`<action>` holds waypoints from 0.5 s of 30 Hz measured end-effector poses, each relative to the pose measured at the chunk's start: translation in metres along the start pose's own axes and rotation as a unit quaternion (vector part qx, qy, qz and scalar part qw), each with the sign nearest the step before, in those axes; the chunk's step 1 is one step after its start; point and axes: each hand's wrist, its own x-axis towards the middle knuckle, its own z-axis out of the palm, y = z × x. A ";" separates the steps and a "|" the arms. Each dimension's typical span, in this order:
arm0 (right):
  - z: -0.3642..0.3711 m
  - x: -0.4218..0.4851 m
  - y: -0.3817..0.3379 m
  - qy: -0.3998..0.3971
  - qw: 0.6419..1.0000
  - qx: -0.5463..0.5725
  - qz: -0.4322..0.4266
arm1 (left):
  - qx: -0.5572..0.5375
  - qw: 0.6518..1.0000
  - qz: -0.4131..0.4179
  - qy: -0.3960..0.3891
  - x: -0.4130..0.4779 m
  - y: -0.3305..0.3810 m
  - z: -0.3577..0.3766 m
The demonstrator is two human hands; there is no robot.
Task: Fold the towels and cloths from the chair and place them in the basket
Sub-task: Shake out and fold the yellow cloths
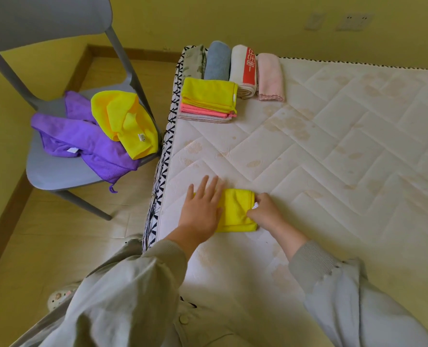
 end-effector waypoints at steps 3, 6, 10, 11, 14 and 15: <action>-0.009 -0.007 -0.012 0.131 0.983 -0.110 -0.066 | 0.021 0.999 0.003 -0.039 -0.004 -0.002 0.014; 0.005 -0.019 -0.031 0.231 0.914 -0.203 -0.265 | 0.028 0.999 -0.001 -0.034 0.000 -0.005 0.019; 0.039 -0.003 -0.009 0.138 0.856 -0.401 -0.295 | 0.019 0.999 0.010 -0.030 -0.001 -0.012 0.029; 0.040 0.003 0.003 0.097 0.851 -0.442 -0.268 | 0.009 1.000 0.012 -0.027 -0.002 -0.016 0.032; 0.035 0.014 0.026 0.051 0.848 -0.471 -0.235 | -0.002 1.000 0.016 -0.004 -0.005 -0.025 0.037; 0.033 0.016 0.025 0.045 0.849 -0.469 -0.241 | 0.000 1.000 0.016 -0.008 -0.005 -0.026 0.037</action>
